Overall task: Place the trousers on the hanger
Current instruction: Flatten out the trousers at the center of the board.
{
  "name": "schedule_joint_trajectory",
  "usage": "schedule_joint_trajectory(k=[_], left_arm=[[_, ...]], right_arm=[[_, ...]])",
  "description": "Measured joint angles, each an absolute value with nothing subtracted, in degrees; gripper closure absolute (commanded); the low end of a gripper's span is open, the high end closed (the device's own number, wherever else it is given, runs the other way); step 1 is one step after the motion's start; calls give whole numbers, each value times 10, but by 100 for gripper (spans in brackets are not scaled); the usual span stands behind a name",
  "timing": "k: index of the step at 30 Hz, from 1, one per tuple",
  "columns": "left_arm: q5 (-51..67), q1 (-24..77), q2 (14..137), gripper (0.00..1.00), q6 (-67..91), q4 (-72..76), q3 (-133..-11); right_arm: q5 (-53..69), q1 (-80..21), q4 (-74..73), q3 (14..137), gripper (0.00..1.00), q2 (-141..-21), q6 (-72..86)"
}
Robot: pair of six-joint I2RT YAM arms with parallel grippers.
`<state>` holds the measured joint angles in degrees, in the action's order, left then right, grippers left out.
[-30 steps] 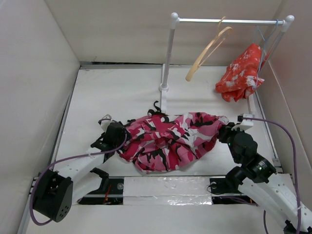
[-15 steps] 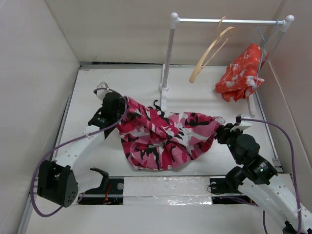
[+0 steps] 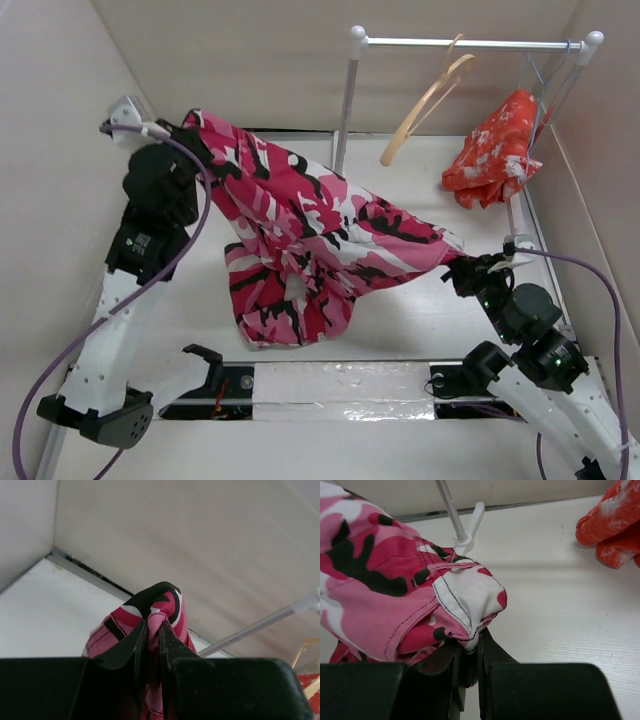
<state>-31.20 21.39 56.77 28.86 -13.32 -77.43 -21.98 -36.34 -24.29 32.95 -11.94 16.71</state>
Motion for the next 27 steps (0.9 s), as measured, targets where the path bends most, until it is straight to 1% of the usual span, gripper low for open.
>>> schedule_joint_trajectory(k=[2,4,6,7,8,9,10,11,13,14,15,18,21,22,23,27], left_arm=[[-307,213,630,100,246,-148,-885],[-284,213,709,100,222,-171,-1028],[-243,216,832,100,206,-201,-1226],[-220,221,882,99,201,-200,-1303],[-203,229,927,94,199,-194,-1347],[-188,237,954,86,197,-184,-1355],[-172,244,966,69,194,-165,-1318],[-158,249,962,61,194,-140,-1263],[-121,254,958,50,208,-100,-1120],[-102,257,959,46,215,-79,-1044],[-85,258,961,44,225,-65,-971],[-45,259,967,43,250,-52,-784],[-47,259,946,43,270,-46,-665],[-60,259,922,40,277,-44,-631],[-81,259,894,40,288,-38,-605],[-157,238,697,39,342,-6,-498]], right_arm=[[-212,-363,-243,329,100,-131,168],[-203,-364,-242,329,100,-145,171],[-198,-364,-239,329,100,-152,177],[-196,-364,-237,329,100,-152,180],[-197,-364,-236,329,100,-149,182],[-202,-363,-238,329,100,-142,183],[-208,-363,-243,328,100,-133,184],[-213,-363,-249,328,100,-124,185],[-223,-363,-258,326,100,-110,187],[-225,-363,-263,324,100,-105,188],[-226,-363,-268,321,100,-102,189],[-232,-363,-281,314,100,-107,188],[-236,-363,-280,313,100,-121,186],[-236,-363,-278,313,100,-126,184],[-236,-363,-277,313,100,-130,183],[-232,-363,-258,304,100,-138,181]])
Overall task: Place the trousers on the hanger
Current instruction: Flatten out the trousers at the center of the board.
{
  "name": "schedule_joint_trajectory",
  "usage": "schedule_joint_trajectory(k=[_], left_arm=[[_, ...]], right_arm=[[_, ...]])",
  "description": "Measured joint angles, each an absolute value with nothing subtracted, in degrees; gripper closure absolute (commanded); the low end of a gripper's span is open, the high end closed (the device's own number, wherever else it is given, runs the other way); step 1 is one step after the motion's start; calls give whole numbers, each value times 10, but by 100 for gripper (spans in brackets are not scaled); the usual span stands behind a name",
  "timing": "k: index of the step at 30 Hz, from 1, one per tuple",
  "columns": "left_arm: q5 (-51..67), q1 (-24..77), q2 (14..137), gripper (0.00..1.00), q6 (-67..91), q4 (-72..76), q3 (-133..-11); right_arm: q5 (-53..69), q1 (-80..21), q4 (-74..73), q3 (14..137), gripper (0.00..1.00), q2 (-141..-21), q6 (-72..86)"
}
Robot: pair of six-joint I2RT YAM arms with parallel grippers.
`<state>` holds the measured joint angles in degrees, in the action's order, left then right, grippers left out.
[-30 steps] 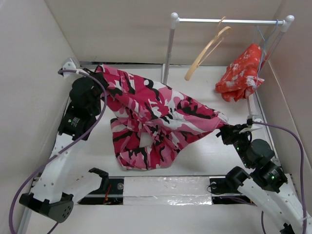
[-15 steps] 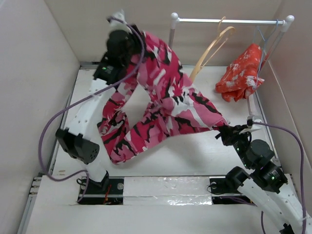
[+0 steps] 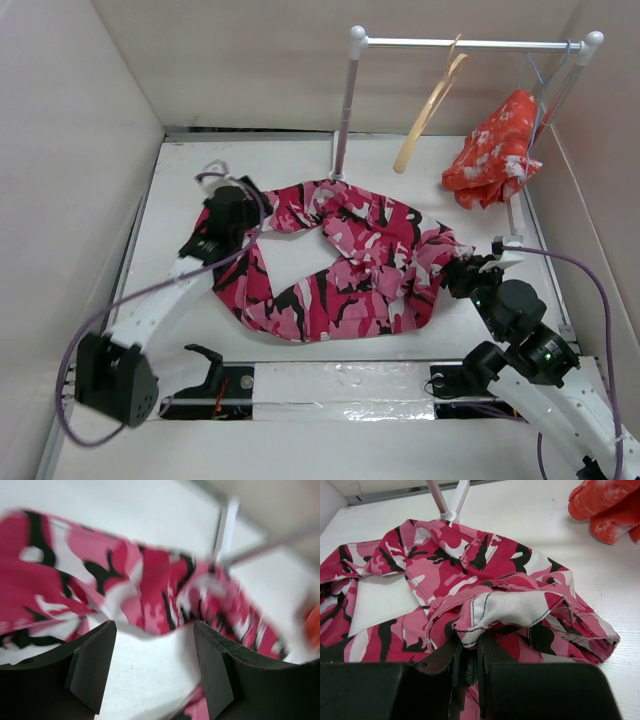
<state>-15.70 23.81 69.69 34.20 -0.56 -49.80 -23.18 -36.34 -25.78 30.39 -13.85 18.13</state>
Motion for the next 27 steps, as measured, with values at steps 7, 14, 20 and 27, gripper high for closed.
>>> schedule_joint_trajectory(k=[7,14,20,27], left_arm=[[-231,91,526,34,476,57,-298],[-187,-18,537,33,538,59,-217],[-176,-20,602,34,554,100,-230],[-159,-20,723,72,579,133,-275]], right_arm=[[-220,-363,-248,294,100,-140,177],[-214,-363,-248,293,100,-129,171],[-197,-363,-249,291,100,-128,167],[-196,-363,-248,291,100,-126,167]])
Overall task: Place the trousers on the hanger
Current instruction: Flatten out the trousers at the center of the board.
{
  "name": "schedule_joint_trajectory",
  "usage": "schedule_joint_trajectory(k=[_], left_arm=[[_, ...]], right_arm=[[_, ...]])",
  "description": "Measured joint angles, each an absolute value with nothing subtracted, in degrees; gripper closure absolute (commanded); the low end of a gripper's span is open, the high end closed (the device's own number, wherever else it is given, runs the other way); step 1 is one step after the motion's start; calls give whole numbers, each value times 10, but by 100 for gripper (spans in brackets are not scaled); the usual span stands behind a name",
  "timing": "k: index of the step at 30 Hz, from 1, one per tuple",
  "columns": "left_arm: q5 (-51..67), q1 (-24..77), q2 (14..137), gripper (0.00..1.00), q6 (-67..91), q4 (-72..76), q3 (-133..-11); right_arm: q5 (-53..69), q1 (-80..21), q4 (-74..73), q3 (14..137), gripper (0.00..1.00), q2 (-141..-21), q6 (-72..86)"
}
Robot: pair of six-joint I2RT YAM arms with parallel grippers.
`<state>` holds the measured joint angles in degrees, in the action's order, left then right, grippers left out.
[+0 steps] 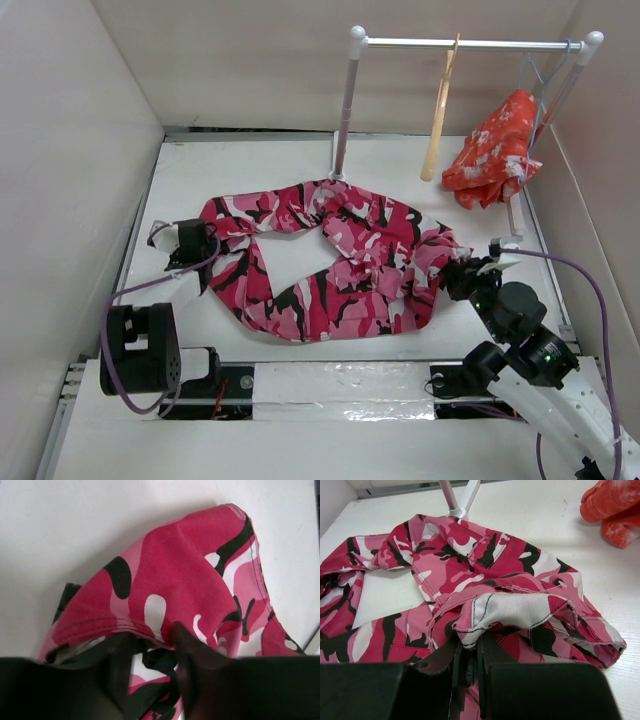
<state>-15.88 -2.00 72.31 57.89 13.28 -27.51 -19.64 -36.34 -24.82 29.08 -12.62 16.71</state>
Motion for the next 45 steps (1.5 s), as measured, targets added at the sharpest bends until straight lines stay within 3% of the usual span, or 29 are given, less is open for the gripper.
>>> schedule_joint_trajectory(k=[1,2,7,13,17,19,24,25,28,33,36,39,42,43,45], left_arm=[[-159,-20,732,90,579,136,-278],[-161,-20,741,99,581,134,-285],[-168,-24,795,100,562,84,-410],[-174,-26,804,100,482,41,-660],[-175,-27,766,100,420,62,-720],[-174,-27,745,89,400,76,-714],[-155,-53,760,74,399,117,-638],[-149,-66,778,60,409,115,-621],[-133,-103,845,43,434,83,-585],[-129,-122,886,43,444,12,-574],[-132,-114,844,47,440,8,-560],[-142,-89,780,56,438,2,-540],[-140,-35,724,75,436,-5,-519],[-141,-10,708,93,433,-12,-512],[-142,42,691,100,423,-28,-504]], right_arm=[[-197,-363,-248,291,100,-126,167],[-199,-363,-248,291,100,-127,167],[-232,-363,-256,312,100,-144,167],[-292,-363,-286,329,100,-100,172],[-317,-363,-299,329,100,-50,181],[-324,-363,-303,329,100,-44,185],[-327,-363,-315,329,100,-57,193],[-327,-363,-316,330,100,-58,194],[-327,-363,-319,330,100,-59,195],[-328,-363,-319,329,100,-60,197],[-337,-363,-319,329,100,-65,200],[-350,-363,-316,329,100,-74,202],[-351,-363,-311,329,100,-86,204],[-349,-363,-310,329,100,-93,204],[-344,-363,-310,329,100,-102,204]])
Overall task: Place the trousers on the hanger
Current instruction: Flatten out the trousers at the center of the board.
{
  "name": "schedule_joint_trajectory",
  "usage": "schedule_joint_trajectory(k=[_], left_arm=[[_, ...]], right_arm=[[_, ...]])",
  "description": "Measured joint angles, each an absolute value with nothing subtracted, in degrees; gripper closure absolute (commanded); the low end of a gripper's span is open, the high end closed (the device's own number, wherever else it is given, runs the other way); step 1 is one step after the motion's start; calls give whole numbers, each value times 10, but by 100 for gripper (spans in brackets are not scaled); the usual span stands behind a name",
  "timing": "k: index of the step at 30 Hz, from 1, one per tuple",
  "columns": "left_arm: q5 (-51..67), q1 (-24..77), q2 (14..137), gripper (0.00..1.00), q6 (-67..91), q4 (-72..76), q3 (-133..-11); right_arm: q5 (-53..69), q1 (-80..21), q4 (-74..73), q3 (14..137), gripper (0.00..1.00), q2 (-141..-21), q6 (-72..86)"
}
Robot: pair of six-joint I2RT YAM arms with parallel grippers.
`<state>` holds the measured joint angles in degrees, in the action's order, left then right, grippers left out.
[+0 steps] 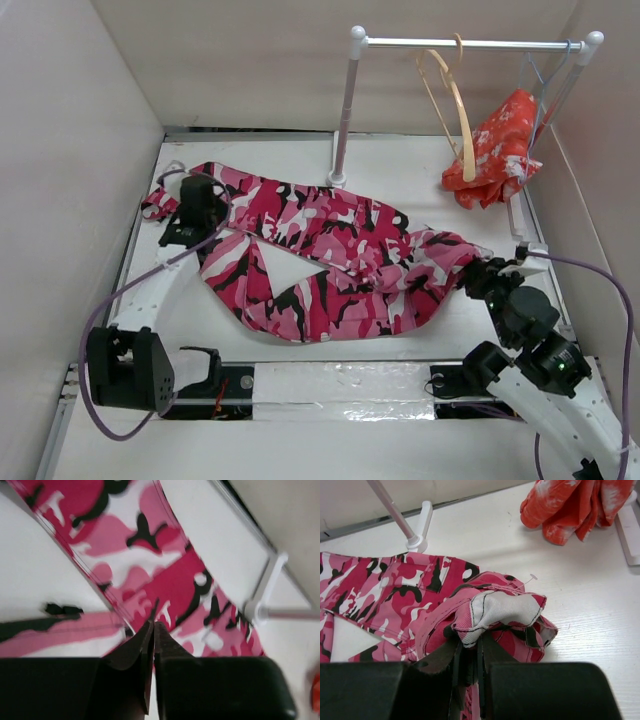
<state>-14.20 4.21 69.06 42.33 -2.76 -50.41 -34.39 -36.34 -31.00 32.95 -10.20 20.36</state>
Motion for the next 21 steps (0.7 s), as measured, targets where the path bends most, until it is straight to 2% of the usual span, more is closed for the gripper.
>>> schedule_joint_trajectory(k=[3,5,6,7,8,10,14,21], left_arm=[[-156,121,694,100,404,-66,-504],[-170,167,710,96,401,-99,-504],[-172,186,719,92,402,-116,-503],[-172,199,728,81,405,-132,-499],[-173,205,732,75,411,-141,-488],[-177,195,725,61,424,-159,-452],[-185,149,665,57,461,-184,-371],[-222,140,518,40,558,-201,-285]], right_arm=[[-335,-363,-310,329,100,-105,204],[-329,-363,-309,328,100,-100,204],[-327,-363,-309,327,100,-95,203],[-326,-363,-309,326,100,-88,203],[-325,-363,-309,325,100,-82,203],[-324,-363,-308,322,100,-74,203],[-317,-363,-301,311,100,-70,203],[-286,-363,-284,293,100,-72,203]])
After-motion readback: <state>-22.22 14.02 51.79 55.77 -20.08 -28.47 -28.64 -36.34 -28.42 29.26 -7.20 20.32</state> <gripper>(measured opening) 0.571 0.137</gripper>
